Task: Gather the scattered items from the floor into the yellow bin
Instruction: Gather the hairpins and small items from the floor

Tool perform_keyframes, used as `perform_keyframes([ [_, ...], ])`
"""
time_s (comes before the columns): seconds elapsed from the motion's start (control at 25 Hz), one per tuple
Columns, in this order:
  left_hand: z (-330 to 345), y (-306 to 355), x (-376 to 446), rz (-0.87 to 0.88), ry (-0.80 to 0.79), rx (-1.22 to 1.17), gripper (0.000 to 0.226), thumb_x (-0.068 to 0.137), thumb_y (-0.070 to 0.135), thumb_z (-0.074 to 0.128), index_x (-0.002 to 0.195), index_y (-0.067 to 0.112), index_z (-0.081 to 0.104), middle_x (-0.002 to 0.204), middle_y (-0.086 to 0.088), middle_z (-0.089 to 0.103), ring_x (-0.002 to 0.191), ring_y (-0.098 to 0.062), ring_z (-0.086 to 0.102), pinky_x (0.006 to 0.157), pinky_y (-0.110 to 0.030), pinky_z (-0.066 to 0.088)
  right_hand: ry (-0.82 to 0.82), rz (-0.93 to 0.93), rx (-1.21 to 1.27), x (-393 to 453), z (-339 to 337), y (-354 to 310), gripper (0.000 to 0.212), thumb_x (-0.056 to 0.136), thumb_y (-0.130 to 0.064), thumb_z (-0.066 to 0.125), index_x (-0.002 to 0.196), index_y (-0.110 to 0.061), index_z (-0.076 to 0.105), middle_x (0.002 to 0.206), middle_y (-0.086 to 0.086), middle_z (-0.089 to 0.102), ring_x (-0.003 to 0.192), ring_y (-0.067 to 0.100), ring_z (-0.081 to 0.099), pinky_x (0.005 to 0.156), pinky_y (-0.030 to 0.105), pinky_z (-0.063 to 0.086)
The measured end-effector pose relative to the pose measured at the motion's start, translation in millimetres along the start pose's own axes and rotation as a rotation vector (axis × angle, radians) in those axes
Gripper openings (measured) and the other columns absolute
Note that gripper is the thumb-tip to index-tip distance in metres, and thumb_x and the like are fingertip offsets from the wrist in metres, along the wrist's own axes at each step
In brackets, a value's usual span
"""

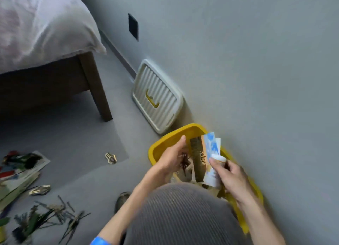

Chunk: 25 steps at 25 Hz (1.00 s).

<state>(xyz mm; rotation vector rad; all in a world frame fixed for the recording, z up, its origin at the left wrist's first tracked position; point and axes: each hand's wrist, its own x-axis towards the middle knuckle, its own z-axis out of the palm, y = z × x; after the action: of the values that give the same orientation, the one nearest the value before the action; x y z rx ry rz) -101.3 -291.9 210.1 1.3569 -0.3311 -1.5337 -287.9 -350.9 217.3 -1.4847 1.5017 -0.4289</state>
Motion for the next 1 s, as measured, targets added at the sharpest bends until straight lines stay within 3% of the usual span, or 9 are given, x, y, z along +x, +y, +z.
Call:
perform_keyframes([
  [0.12, -5.2, -0.6, -4.8, 0.024, 0.034, 0.007, 0.065, 0.095, 0.062, 0.035, 0.139, 0.017, 0.049, 0.144, -0.003, 0.05, 0.134, -0.022, 0.044, 0.114, -0.044, 0.026, -0.048, -0.005, -0.015, -0.8, 0.8, -0.2, 0.046, 0.078, -0.073, 0.056, 0.099, -0.034, 0.068, 0.1, -0.015, 0.065, 0.093, 0.007, 0.059, 0.076, 0.03, 0.052],
  [0.28, -27.3, 7.0, -15.6, 0.149, 0.132, -0.124, 0.057, 0.097, 0.058, 0.034, 0.136, 0.02, 0.052, 0.137, -0.002, 0.056, 0.122, -0.02, 0.053, 0.103, -0.038, 0.038, -0.192, -0.109, 0.143, -4.4, 31.9, -25.8, 0.019, 0.085, -0.065, 0.053, 0.09, -0.05, 0.063, 0.098, -0.03, 0.06, 0.094, -0.004, 0.056, 0.073, 0.021, 0.047],
  [0.36, -48.3, 8.9, -22.6, 0.184, 0.192, -0.156, 0.05, 0.099, 0.056, 0.032, 0.129, 0.023, 0.056, 0.13, 0.001, 0.06, 0.119, -0.018, 0.056, 0.097, -0.037, 0.042, -0.3, -0.136, 0.183, -4.6, 62.0, -40.8, 0.016, 0.088, -0.055, 0.057, 0.093, -0.044, 0.066, 0.102, -0.022, 0.068, 0.096, 0.003, 0.064, 0.08, 0.026, 0.053],
  [0.44, -78.3, 4.6, -30.0, 0.21, 0.278, -0.211, 0.047, 0.1, 0.053, 0.032, 0.125, 0.024, 0.057, 0.122, 0.003, 0.064, 0.113, -0.016, 0.06, 0.094, -0.035, 0.044, -0.438, -0.137, 0.173, -6.4, 99.8, -56.7, 0.014, 0.09, -0.043, 0.062, 0.093, -0.032, 0.07, 0.099, -0.01, 0.074, 0.087, 0.002, 0.069, 0.071, 0.018, 0.054],
  [0.52, -121.1, -8.0, -39.0, 0.211, 0.406, -0.265, 0.045, 0.101, 0.05, 0.032, 0.123, 0.022, 0.059, 0.114, 0.003, 0.068, 0.105, -0.015, 0.064, 0.091, -0.034, 0.045, -0.538, -0.122, 0.085, -8.6, 147.2, -68.9, 0.012, 0.091, -0.037, 0.063, 0.09, -0.028, 0.07, 0.097, -0.008, 0.075, 0.081, 0.001, 0.069, 0.062, 0.014, 0.052],
  [0.68, -218.4, -60.3, -63.7, 0.17, 0.747, -0.396, 0.035, 0.102, 0.042, 0.037, 0.111, 0.021, 0.064, 0.109, -0.003, 0.071, 0.1, -0.02, 0.066, 0.084, -0.034, 0.048, -0.775, -0.092, -0.049, -18.2, 255.7, -71.6, 0.007, 0.093, -0.025, 0.062, 0.096, -0.022, 0.068, 0.105, 0.006, 0.071, 0.093, 0.022, 0.068, 0.077, 0.034, 0.053],
  [0.8, -279.7, -120.4, -81.6, 0.034, 1.017, -0.442, 0.024, 0.099, 0.032, 0.048, 0.104, 0.018, 0.067, 0.102, -0.006, 0.072, 0.089, -0.02, 0.067, 0.075, -0.031, 0.05, -0.936, -0.132, -0.205, -33.0, 332.3, -56.1, 0.008, 0.091, -0.027, 0.065, 0.097, -0.024, 0.07, 0.098, 0.0, 0.073, 0.088, 0.017, 0.07, 0.074, 0.033, 0.055],
  [0.92, -311.8, -173.4, -99.9, -0.078, 1.208, -0.333, 0.013, 0.092, 0.021, 0.06, 0.099, 0.017, 0.07, 0.1, -0.007, 0.072, 0.084, -0.017, 0.065, 0.073, -0.027, 0.052, -1.081, -0.191, -0.413, -44.0, 379.8, -27.5, 0.012, 0.087, -0.033, 0.067, 0.098, -0.027, 0.069, 0.098, -0.006, 0.072, 0.085, 0.01, 0.068, 0.075, 0.032, 0.054],
  [1.0, -330.1, -202.2, -109.9, -0.179, 1.286, -0.091, 0.019, 0.088, 0.015, 0.061, 0.104, 0.02, 0.069, 0.101, -0.002, 0.071, 0.087, -0.015, 0.063, 0.076, -0.027, 0.051, -1.156, -0.384, -0.682, -48.7, 407.9, 0.4, 0.025, 0.085, -0.039, 0.067, 0.108, -0.03, 0.065, 0.104, -0.012, 0.068, 0.091, 0.006, 0.063, 0.081, 0.029, 0.052],
])
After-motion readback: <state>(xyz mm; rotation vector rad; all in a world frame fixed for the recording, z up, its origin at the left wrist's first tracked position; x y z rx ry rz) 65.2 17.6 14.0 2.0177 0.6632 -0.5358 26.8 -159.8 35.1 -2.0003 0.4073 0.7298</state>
